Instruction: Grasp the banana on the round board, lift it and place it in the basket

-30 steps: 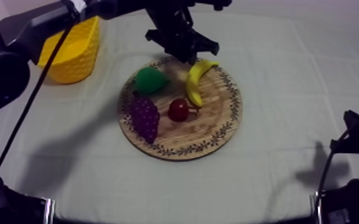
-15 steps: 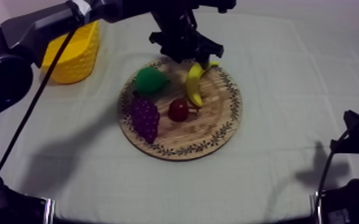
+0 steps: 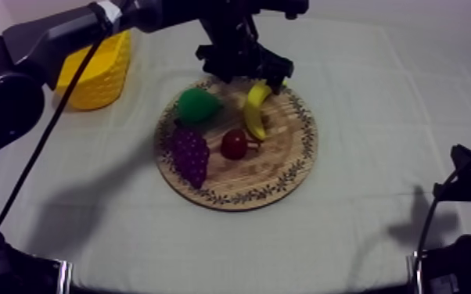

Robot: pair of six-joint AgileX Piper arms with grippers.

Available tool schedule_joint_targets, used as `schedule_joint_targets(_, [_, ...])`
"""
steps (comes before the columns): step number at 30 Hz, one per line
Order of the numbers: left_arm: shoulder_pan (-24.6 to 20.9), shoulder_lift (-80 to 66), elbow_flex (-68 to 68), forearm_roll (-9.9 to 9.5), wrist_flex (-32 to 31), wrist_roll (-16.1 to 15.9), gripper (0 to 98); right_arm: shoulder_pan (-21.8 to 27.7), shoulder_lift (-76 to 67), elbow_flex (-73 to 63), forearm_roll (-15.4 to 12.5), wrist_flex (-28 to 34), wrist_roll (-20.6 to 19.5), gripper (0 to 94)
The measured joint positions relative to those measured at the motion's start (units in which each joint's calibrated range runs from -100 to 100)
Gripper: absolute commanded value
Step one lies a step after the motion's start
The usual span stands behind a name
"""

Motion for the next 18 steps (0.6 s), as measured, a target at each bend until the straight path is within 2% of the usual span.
schedule_joint_targets(18, [0.05, 8.98, -7.09, 1.09, 2.34, -0.37, 88.0, 0.0, 0.0, 0.0, 0.0, -0.06, 0.0, 0.4])
